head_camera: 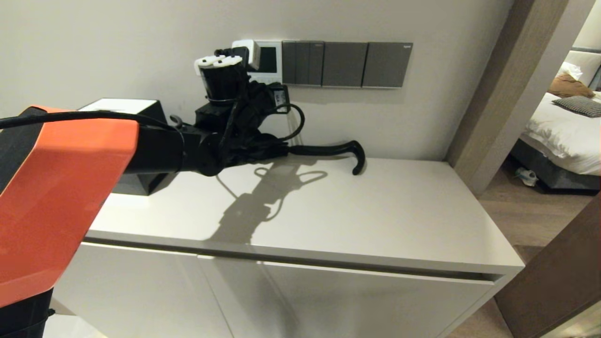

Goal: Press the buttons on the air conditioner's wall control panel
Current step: Turn on the central air conditioner

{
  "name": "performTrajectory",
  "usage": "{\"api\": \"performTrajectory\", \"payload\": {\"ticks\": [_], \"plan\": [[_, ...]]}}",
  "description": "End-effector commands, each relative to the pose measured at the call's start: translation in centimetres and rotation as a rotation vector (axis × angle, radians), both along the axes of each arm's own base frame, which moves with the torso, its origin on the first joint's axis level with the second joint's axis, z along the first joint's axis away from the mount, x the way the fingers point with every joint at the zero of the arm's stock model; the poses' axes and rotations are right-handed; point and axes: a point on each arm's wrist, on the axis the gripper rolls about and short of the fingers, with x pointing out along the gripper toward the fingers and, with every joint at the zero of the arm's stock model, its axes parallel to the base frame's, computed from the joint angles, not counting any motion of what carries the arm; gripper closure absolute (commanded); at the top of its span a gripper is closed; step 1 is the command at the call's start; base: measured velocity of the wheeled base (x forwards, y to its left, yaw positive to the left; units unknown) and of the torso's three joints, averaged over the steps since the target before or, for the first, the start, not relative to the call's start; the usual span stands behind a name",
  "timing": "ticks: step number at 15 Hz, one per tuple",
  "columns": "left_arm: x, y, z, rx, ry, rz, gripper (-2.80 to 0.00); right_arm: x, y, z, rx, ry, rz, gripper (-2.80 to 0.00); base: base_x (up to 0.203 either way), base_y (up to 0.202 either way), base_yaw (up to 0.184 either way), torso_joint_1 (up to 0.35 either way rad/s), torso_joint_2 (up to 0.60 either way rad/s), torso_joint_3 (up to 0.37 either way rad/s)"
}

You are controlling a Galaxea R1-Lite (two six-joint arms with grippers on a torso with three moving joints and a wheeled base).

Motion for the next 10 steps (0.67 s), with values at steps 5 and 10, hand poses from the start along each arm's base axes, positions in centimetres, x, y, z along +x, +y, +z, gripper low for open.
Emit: {"api": "performTrajectory", "payload": {"ticks": [5, 10], "plan": [[0.73, 0.60, 0.19, -0.006, -0.007, 0.021, 0.00, 0.03, 0.00, -0.08, 0.000, 0.004, 0.000, 0.00, 0.000, 0.000, 0.000, 0.000, 0.00, 0.000], [0.75, 0.68, 0.04, -0.006, -0.004, 0.024, 0.00, 0.03, 0.00, -0.08, 0.000, 0.004, 0.000, 0.00, 0.000, 0.000, 0.000, 0.000, 0.00, 0.000]]}}
